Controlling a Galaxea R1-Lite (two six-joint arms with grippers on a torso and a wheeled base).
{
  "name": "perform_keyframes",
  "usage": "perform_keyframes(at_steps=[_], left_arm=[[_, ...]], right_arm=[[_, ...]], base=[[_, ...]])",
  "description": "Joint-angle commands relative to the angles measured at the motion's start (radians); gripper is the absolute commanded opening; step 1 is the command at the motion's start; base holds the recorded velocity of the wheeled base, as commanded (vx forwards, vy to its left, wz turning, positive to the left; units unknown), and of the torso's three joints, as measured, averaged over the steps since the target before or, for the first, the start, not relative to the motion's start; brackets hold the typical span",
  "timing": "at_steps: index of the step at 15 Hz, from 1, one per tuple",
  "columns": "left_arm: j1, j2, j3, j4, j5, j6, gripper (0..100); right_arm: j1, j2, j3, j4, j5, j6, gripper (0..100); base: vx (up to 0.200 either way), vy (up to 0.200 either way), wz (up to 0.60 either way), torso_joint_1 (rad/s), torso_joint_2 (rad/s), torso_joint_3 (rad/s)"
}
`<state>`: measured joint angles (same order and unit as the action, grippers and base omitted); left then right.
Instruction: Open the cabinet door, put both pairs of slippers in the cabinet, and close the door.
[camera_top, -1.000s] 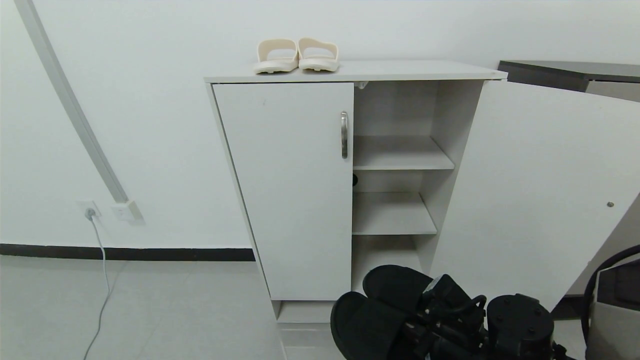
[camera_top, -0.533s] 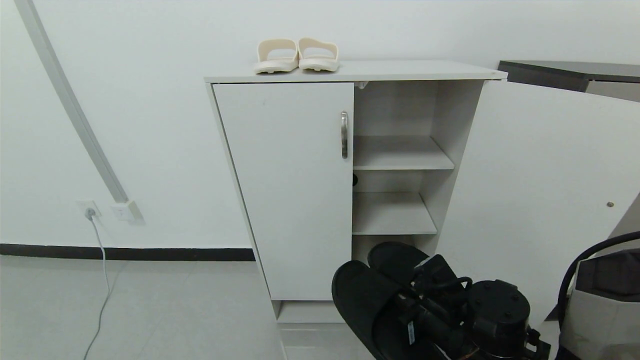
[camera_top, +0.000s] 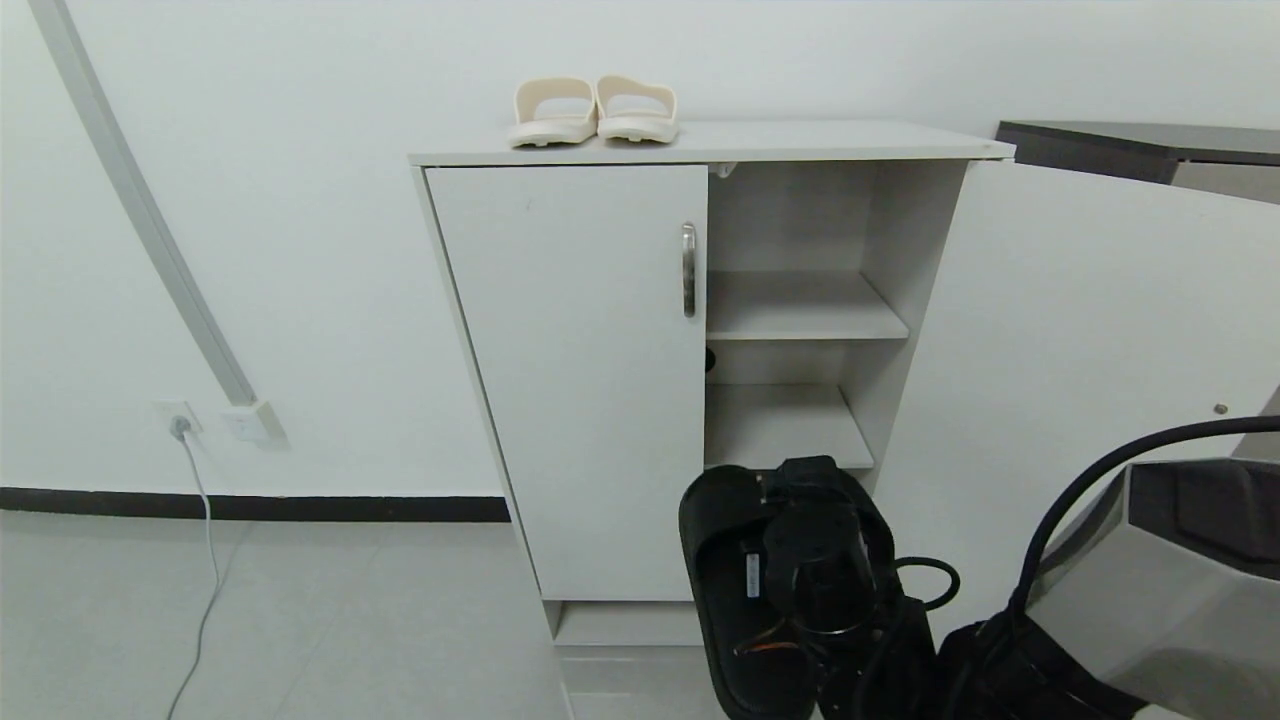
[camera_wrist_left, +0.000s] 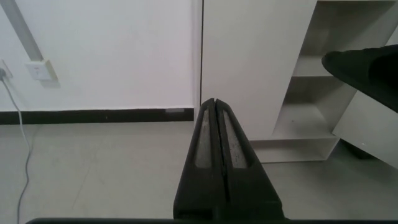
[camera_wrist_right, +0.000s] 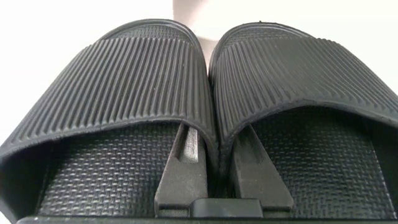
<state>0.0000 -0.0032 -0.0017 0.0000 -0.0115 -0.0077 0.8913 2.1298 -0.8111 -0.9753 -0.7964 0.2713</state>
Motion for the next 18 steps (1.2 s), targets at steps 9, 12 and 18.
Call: perform_keyframes(at_steps=[9,12,18], left_arm=[[0.000,0.003,0.000,0.000,-0.001,-0.002,0],[0.000,0.003,0.000,0.000,-0.001,-0.002,0],[0.000,0.003,0.000,-0.002,0.001,-0.006,0]], right_arm=[[-0.008,0.065,-0.057,0.000,-0.027,0.014,0],[-0.015,0.070,-0.059,-0.002,-0.027,0.016,0],[-0.037,0.099,-0.060,-0.016,-0.027,0.016,0]], base=[[0.000,-0.089,0.00,0.002,0.00,0.002],[0.000,-0.200,0.00,0.004,0.00,0.004],[0.000,0.000,0.00,0.000,0.00,0.000]])
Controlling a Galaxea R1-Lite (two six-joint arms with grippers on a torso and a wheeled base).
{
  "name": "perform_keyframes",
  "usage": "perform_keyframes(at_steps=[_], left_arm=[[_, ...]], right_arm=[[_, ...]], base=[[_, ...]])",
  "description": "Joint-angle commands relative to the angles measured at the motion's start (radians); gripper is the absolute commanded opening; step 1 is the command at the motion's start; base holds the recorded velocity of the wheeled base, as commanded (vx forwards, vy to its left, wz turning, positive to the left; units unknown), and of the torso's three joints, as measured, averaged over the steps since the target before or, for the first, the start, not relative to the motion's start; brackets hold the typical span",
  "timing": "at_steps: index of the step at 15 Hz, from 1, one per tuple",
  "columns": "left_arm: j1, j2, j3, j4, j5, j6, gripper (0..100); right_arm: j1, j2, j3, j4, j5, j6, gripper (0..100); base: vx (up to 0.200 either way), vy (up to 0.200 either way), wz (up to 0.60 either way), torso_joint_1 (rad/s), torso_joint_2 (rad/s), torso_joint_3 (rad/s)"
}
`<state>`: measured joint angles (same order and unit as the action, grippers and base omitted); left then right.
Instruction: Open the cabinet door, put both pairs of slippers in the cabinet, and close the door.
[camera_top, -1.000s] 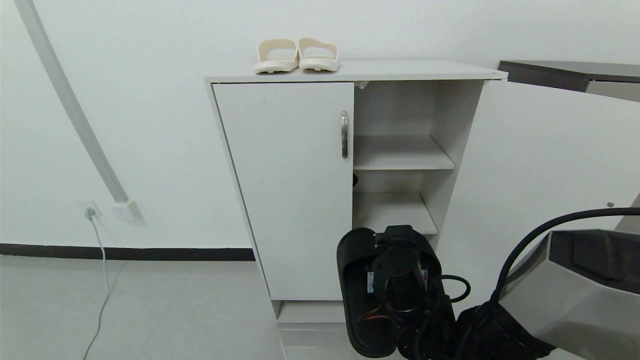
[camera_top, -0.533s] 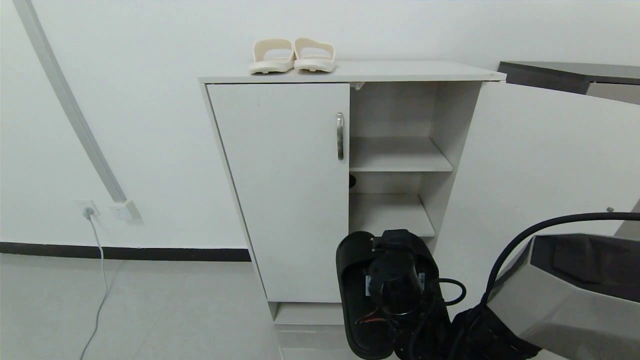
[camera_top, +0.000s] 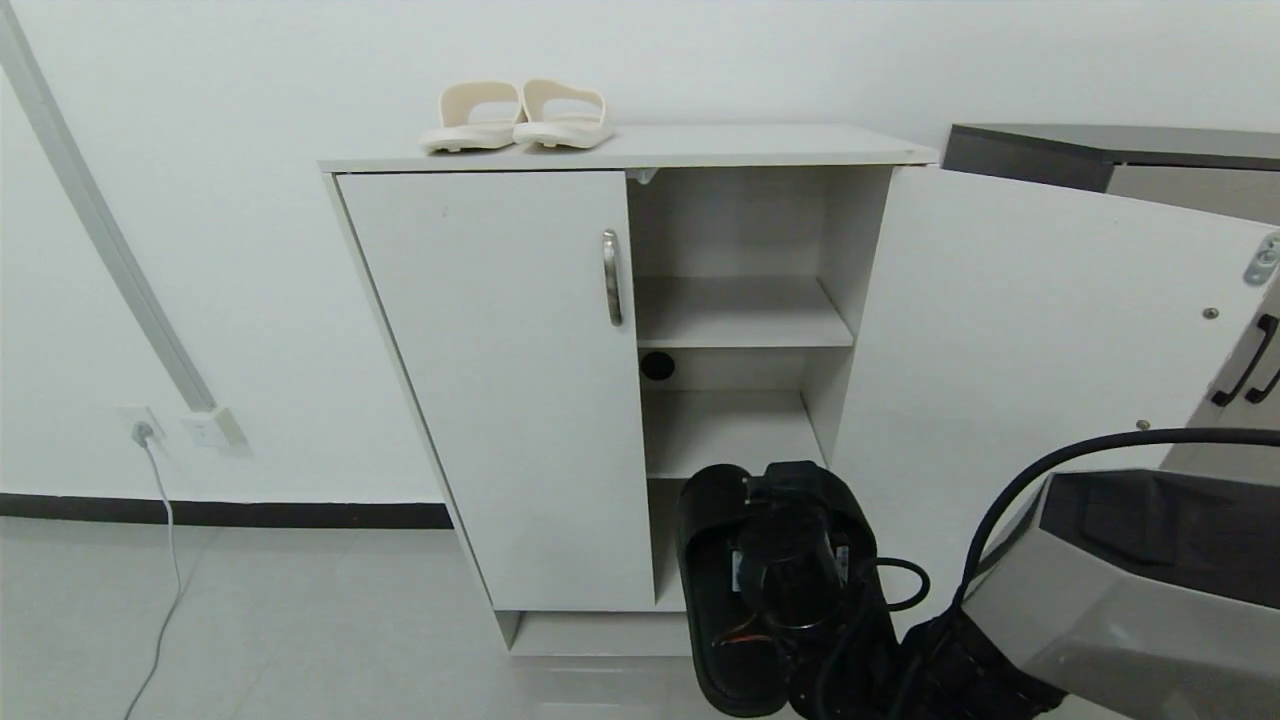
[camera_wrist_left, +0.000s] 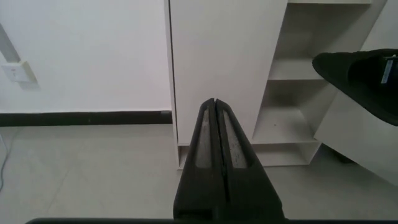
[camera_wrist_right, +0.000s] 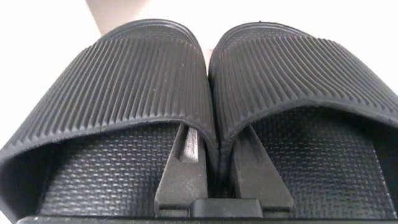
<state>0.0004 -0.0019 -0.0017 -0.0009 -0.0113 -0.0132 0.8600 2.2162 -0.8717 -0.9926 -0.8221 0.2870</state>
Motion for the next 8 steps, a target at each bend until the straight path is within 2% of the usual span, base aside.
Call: perform_keyframes(at_steps=[1,8], left_arm=[[0.000,0.002,0.000,0.001,-0.001,-0.001,0],[0.000,0.002,0.000,0.001,-0.001,-0.001,0]], right_arm=[[-0.013,0.023,-0.001,-0.009,-0.002,0.000,0],[-0.021,0.051,-0.003,-0.029,0.011,0.001,0]], base=[[0.000,0.000,0.00,0.000,0.00,0.000],[0.000,0.000,0.00,0.000,0.00,0.000]])
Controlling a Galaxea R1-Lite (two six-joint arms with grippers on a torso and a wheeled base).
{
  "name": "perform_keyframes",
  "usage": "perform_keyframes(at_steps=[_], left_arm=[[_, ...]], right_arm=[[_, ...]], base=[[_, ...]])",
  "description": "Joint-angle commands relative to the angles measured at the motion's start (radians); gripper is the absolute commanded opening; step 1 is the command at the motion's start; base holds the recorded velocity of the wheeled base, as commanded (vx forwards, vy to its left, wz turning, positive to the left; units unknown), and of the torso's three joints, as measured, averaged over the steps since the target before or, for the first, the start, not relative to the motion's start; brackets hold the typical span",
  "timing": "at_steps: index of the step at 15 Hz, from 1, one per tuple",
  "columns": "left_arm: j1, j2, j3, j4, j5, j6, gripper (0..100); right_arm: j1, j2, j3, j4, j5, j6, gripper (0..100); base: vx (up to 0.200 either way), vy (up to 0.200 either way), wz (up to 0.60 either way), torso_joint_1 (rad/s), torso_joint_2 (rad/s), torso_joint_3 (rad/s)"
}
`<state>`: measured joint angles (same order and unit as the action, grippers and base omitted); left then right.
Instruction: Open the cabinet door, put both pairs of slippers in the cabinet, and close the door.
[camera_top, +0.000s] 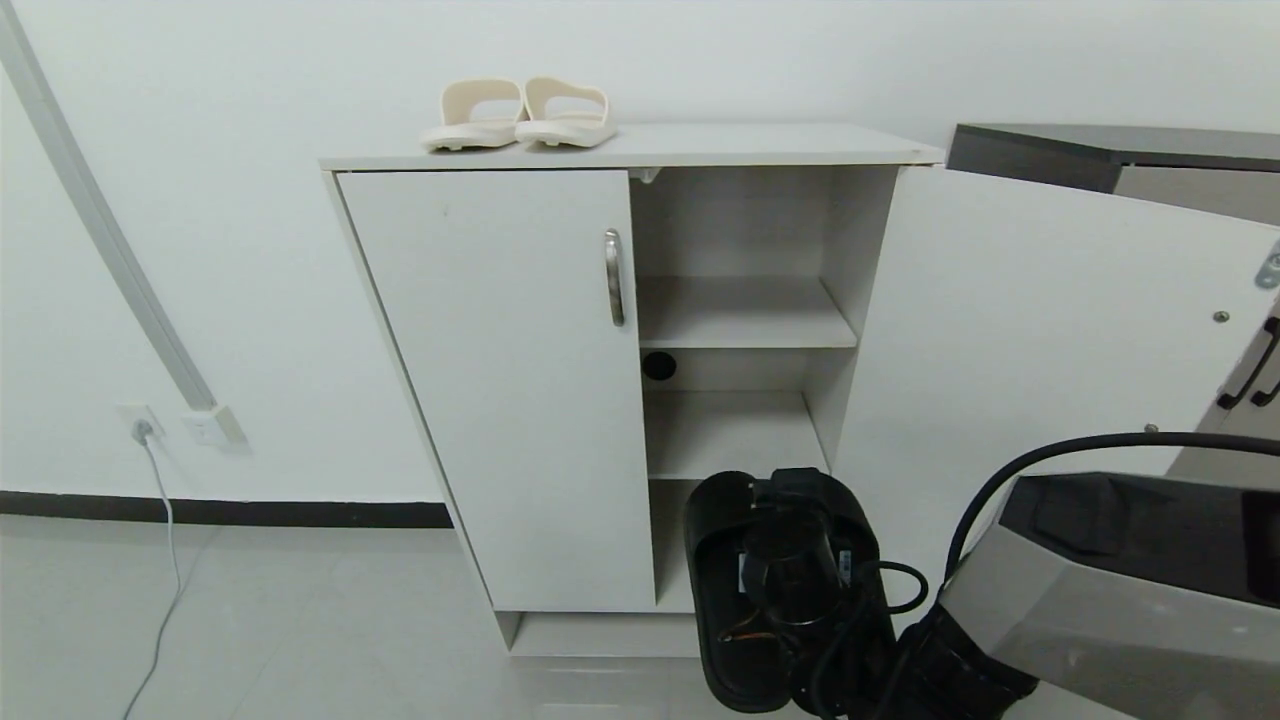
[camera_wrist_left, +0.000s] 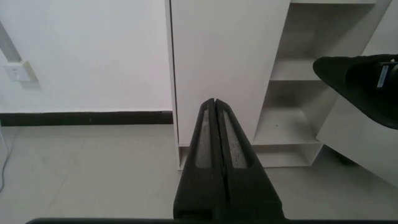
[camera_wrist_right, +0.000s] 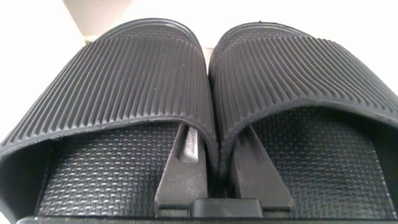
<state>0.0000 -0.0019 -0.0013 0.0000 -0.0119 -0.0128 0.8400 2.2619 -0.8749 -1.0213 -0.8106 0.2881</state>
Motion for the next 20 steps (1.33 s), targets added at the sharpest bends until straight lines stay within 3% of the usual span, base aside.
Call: perform_keyframes(at_steps=[1,17,20], left_arm=[[0.000,0.002,0.000,0.000,0.000,0.000,0],[0.000,0.002,-0.002,0.002,-0.002,0.002,0],[0.000,0.002,0.000,0.000,0.000,0.000,0]], right_arm=[[0.001,0.005,0.001,0.000,-0.001,0.000,0],[-0.019,0.068,-0.036,-0.051,0.002,0.000,0],[-0.036,0.087,-0.035,-0.122,0.008,-0.006,0]], base=[[0.000,0.000,0.00,0.000,0.00,0.000],[0.000,0.000,0.00,0.003,0.00,-0.160],[0.000,0.000,0.00,0.007,0.01,-0.180]])
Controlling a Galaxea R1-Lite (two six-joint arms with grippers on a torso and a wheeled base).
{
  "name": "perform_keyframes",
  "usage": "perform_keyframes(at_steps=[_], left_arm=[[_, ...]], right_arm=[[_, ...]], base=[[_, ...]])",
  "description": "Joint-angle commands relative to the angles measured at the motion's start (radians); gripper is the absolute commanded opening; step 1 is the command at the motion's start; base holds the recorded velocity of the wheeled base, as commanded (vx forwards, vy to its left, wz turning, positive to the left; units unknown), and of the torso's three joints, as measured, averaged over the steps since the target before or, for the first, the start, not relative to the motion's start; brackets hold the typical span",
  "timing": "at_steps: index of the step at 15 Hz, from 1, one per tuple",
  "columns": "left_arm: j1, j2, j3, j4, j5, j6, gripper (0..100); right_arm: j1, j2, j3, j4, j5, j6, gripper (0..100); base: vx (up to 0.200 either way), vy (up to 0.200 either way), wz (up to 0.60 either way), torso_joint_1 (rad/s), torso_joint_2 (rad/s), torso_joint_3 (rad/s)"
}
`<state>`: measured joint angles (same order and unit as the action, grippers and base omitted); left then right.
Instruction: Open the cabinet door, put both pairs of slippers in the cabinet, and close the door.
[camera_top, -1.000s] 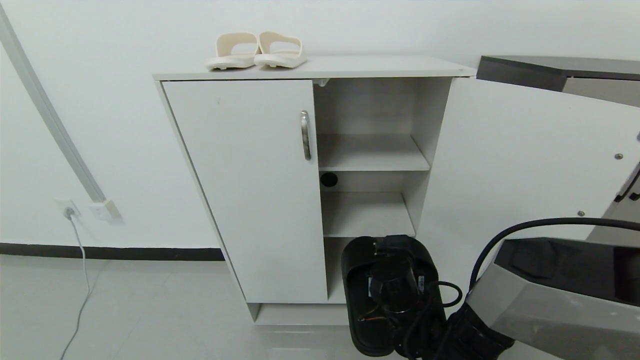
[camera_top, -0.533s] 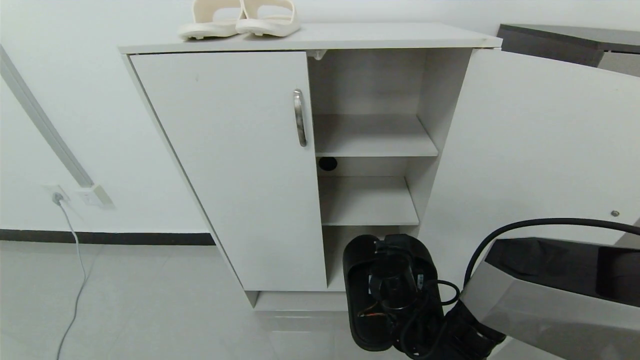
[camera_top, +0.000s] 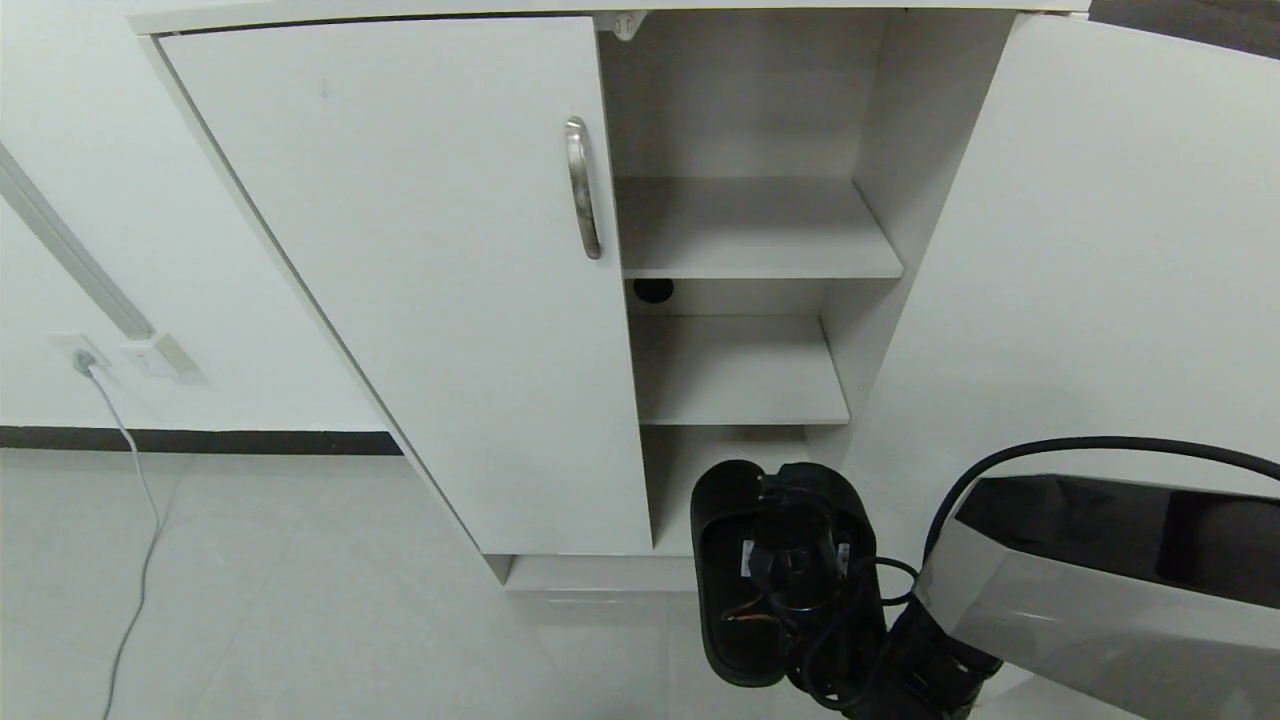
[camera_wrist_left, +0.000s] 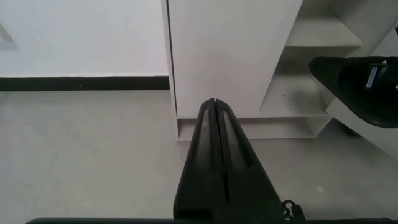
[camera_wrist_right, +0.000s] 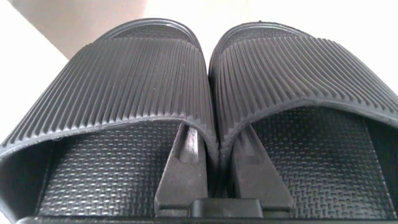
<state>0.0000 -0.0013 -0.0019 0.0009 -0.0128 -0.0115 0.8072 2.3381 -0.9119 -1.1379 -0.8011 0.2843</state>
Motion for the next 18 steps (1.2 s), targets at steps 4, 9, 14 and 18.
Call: perform_keyframes(at_steps=[4,9,14,18], left_arm=[[0.000,0.001,0.000,-0.001,0.000,-0.001,0],[0.000,0.001,0.000,-0.001,0.000,-0.001,0],[0.000,0.001,0.000,-0.001,0.000,-0.001,0],[0.000,0.001,-0.001,-0.001,0.000,-0.001,0]], right_arm=[[-0.003,0.058,0.027,-0.272,0.000,-0.119,0],[-0.010,0.090,0.038,-0.393,0.008,-0.203,0],[-0.011,0.075,0.034,-0.399,0.008,-0.206,0],[-0.011,0.070,0.033,-0.399,0.008,-0.206,0]], base=[[0.000,0.000,0.00,-0.001,0.00,-0.021],[0.000,0.000,0.00,0.000,0.00,0.000],[0.000,0.000,0.00,0.000,0.00,0.000],[0.200,0.000,0.00,-0.001,0.01,0.002]])
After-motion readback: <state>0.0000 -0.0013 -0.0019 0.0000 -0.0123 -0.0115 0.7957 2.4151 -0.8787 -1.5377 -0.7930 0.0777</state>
